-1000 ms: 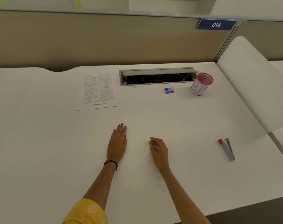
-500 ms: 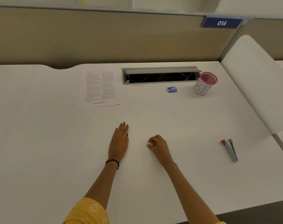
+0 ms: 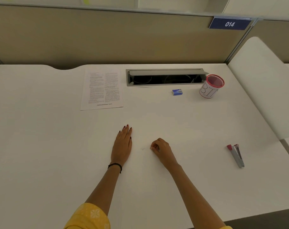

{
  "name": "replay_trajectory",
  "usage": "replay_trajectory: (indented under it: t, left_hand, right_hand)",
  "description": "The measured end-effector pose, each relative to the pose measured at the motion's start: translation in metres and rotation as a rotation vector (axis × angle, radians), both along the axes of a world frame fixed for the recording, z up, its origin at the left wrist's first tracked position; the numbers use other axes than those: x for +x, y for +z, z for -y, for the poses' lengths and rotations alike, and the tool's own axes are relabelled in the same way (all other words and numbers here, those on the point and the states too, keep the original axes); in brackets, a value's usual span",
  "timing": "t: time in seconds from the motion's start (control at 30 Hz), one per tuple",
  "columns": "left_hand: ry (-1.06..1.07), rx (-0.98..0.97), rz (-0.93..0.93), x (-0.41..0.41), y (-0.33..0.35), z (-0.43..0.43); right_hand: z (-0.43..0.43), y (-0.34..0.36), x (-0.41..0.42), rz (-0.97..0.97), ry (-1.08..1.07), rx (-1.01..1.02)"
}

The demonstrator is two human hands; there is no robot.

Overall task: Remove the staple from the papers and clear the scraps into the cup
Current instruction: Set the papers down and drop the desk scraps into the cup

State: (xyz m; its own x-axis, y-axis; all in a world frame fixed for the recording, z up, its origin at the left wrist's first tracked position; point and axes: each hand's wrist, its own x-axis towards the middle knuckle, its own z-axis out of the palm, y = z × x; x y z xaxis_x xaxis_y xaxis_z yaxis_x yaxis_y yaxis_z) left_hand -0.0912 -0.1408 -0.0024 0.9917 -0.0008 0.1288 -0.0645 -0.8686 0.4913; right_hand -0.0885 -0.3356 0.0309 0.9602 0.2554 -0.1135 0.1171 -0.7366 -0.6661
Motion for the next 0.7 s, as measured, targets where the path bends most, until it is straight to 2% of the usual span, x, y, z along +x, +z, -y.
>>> replay_trajectory:
  t: [0.2,0.33,0.47,0.7]
  left_hand:
    - [-0.001,0.005,-0.004,-0.001,0.0,0.0]
    - [-0.002,0.008,-0.003,-0.001,-0.001,-0.001]
    - [-0.005,0.005,0.0,0.0,-0.001,-0.001]
    - [0.002,-0.006,0.004,0.0,-0.002,-0.001]
  right_hand:
    - [-0.002,0.0,0.001,0.016,0.081,-0.101]
    - [0.004,0.002,0.0,-0.011,-0.102,0.123]
    - [0.007,-0.002,-0.009,0.044,-0.243,0.193]
    - [-0.03,-0.001,-0.022,0.094,-0.027,0.219]
